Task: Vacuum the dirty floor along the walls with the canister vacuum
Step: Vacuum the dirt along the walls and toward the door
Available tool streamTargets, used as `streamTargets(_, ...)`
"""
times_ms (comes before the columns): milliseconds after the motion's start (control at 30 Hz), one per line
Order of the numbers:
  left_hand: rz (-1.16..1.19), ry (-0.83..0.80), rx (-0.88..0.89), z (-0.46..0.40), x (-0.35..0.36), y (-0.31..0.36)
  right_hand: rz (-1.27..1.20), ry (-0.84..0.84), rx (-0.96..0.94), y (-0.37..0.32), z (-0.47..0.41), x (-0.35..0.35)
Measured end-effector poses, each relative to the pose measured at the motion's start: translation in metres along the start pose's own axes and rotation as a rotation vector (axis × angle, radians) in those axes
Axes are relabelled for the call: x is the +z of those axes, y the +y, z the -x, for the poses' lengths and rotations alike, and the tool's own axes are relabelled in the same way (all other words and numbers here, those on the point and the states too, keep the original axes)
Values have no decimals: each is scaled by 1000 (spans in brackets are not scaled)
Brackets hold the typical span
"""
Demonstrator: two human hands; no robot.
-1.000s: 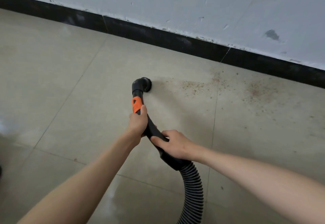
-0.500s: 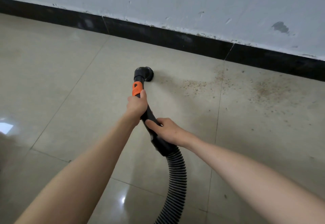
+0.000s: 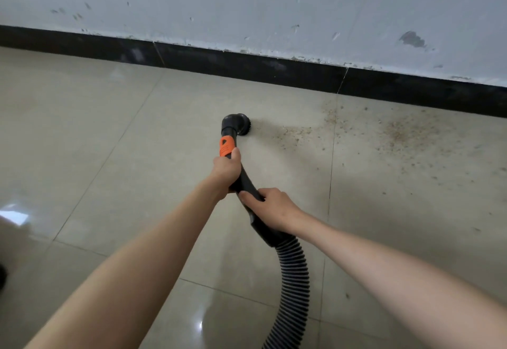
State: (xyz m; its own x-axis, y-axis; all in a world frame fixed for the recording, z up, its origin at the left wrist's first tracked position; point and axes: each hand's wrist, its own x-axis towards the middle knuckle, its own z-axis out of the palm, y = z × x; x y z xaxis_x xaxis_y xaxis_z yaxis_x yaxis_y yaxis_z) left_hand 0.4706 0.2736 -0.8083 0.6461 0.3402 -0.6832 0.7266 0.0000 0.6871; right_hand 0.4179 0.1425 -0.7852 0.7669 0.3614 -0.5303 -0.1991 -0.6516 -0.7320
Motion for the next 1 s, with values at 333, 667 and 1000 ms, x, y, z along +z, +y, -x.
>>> streamTargets(333,-130,-155,7,7,76,11,-76,126,97,39,28,-41)
streamTargets(667,-273,-197,64,9,134,5,-178,268,134,75,43,-51)
streamTargets(1000,-196,-63,83,-19,75,7,-158,119,66,47,5,-30)
